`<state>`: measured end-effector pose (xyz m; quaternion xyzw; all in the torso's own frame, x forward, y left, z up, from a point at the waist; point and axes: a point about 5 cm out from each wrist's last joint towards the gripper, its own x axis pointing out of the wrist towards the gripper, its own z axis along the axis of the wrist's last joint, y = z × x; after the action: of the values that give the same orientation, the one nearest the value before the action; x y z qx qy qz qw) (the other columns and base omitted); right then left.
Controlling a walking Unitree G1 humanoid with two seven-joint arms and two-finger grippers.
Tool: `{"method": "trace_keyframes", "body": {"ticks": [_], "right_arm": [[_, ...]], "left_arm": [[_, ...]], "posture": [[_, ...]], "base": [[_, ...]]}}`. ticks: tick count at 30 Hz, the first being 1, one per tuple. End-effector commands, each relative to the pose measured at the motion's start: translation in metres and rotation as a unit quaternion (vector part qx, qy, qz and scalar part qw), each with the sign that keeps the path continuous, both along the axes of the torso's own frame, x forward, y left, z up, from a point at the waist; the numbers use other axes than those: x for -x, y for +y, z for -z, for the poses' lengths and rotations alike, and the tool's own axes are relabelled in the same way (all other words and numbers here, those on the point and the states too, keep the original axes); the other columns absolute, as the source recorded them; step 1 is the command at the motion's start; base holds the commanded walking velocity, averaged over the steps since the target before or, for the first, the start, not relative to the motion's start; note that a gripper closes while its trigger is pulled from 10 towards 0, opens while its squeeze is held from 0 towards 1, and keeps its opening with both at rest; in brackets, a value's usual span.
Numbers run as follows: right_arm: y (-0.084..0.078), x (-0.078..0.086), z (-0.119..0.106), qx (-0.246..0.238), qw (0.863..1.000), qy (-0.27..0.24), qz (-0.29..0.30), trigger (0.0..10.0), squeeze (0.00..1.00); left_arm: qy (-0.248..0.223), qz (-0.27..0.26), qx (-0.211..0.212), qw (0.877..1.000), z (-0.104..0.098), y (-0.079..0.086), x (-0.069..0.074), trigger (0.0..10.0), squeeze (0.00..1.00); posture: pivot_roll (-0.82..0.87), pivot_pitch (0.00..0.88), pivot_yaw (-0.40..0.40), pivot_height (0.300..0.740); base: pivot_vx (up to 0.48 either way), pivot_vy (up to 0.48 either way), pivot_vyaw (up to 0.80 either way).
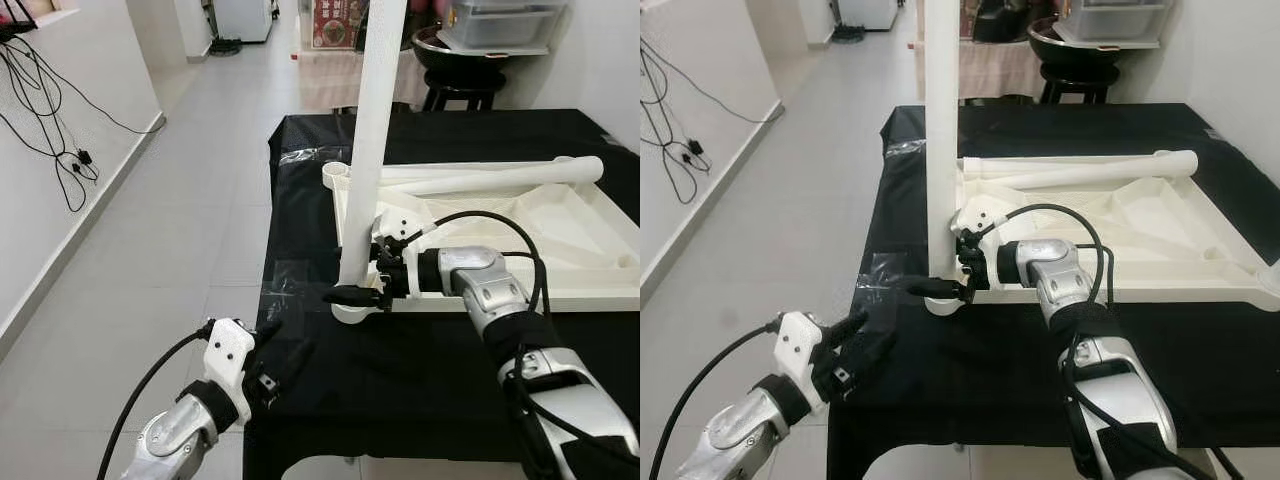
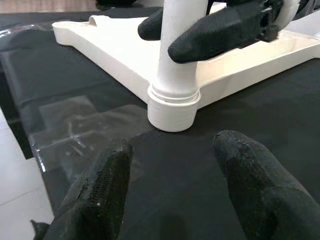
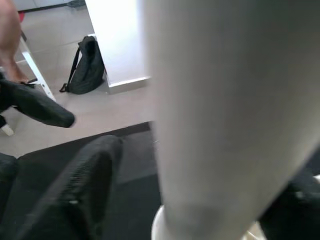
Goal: Building children table
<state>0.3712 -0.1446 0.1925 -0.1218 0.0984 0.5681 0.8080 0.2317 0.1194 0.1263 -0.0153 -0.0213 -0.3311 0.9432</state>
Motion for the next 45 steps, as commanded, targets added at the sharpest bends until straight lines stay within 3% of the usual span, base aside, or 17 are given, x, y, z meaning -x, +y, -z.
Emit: {"method": "trace_keyframes", "body": {"ticks": [1,11,15,17,18,19,20,21,23,24,26,33,34,35,36,41,45], "right_arm": [[0.001,0.001,0.007,0.002,1.0,0.013,-0.012,0.0,0.0],[-0.026,0.008,0.021,-0.008,1.0,0.018,0.018,0.0,0.0],[-0.047,0.019,0.033,-0.006,0.996,-0.008,0.091,0.0,0.0],[-0.043,0.034,0.049,-0.009,0.977,-0.039,0.21,0.0,0.0],[-0.043,0.034,0.049,-0.009,0.977,-0.039,0.21,0.0,0.0],[-0.025,0.047,0.059,-0.05,0.95,-0.041,0.304,0.0,0.0],[0.01,0.072,0.075,-0.035,0.947,-0.025,0.318,0.0,0.0],[0.01,0.072,0.075,-0.035,0.947,-0.025,0.318,0.0,0.0],[0.028,0.079,0.044,-0.055,0.941,-0.139,0.305,0.0,0.0],[0.028,0.079,0.044,-0.055,0.941,-0.139,0.305,0.0,0.0],[0.021,0.068,0.055,-0.093,0.937,-0.059,0.33,0.0,0.0],[0.026,0.065,0.065,-0.069,0.948,-0.031,0.308,0.0,0.0],[0.024,0.067,0.064,-0.072,0.946,-0.023,0.317,9.8,0.0],[0.024,0.067,0.064,-0.072,0.946,-0.023,0.317,9.8,0.0],[0.025,0.069,0.056,-0.091,0.956,-0.011,0.28,10.0,1.0],[0.027,0.071,0.044,-0.094,0.966,-0.023,0.239,10.0,1.0],[0.021,0.049,0.015,-0.089,0.984,-0.063,0.143,10.0,1.0]], "left_arm": [[0.003,-0.009,-0.008,1.0,0.001,0.003,0.001,10.0,0.0],[0.003,-0.011,-0.003,1.0,0.0,0.005,0.0,10.0,0.0],[0.003,-0.009,0.002,1.0,-0.001,0.008,-0.001,10.0,0.0],[0.002,-0.01,0.005,1.0,-0.002,0.011,-0.001,10.0,0.0],[0.002,-0.01,0.005,1.0,-0.002,0.011,-0.001,10.0,0.0],[0.001,-0.012,0.005,1.0,-0.003,0.013,-0.002,10.0,0.0],[0.0,-0.014,0.004,1.0,-0.003,0.015,-0.004,10.0,0.0],[0.0,-0.014,0.004,1.0,-0.003,0.015,-0.004,10.0,0.0],[-0.004,-0.018,-0.005,1.0,-0.003,0.017,-0.01,10.0,0.0],[-0.004,-0.018,-0.005,1.0,-0.003,0.017,-0.01,10.0,0.0],[-0.003,-0.013,-0.004,1.0,-0.002,0.015,-0.012,10.0,0.0],[-0.008,-0.019,-0.003,1.0,-0.003,0.013,-0.014,10.0,0.0],[-0.009,-0.022,-0.002,1.0,-0.003,0.012,-0.015,10.0,0.0],[-0.009,-0.022,-0.002,1.0,-0.003,0.012,-0.015,10.0,0.0],[-0.01,-0.022,0.001,1.0,-0.003,0.01,-0.015,10.0,0.0],[-0.009,-0.019,0.003,1.0,-0.003,0.007,-0.016,10.0,0.0],[-0.009,-0.014,0.006,1.0,-0.003,0.004,-0.016,10.0,0.0]], "posture": [[-0.03,0.083,0.003,0.74],[-0.06,0.098,0.022,0.74],[-0.08,0.115,0.023,0.74],[-0.09,0.12,0.021,0.74],[-0.09,0.12,0.021,0.74],[-0.1,0.126,0.034,0.74],[-0.12,0.132,0.052,0.74],[-0.12,0.132,0.052,0.74],[-0.12,0.126,0.062,0.74],[-0.12,0.126,0.062,0.74],[-0.1,0.112,0.034,0.74],[-0.11,0.107,0.029,0.74],[-0.12,0.103,0.029,0.74],[-0.12,0.103,0.029,0.74],[-0.12,0.104,0.027,0.74],[-0.12,0.102,0.025,0.74],[-0.12,0.094,0.017,0.74]], "base": [[0.0,0.0,0.0],[0.0,0.0,0.0],[0.0,0.0,0.0],[0.0,0.0,0.0],[0.0,0.0,0.0],[0.0,0.0,0.0],[0.0,0.0,0.0],[0.0,0.0,0.0],[0.0,0.0,0.0],[0.0,0.0,0.0],[0.0,0.0,0.0],[0.0,0.0,0.0],[0.0,0.0,0.0],[0.0,0.0,0.0],[0.0,0.0,0.0],[0.0,0.0,0.0],[0.0,0.0,0.0]]}}
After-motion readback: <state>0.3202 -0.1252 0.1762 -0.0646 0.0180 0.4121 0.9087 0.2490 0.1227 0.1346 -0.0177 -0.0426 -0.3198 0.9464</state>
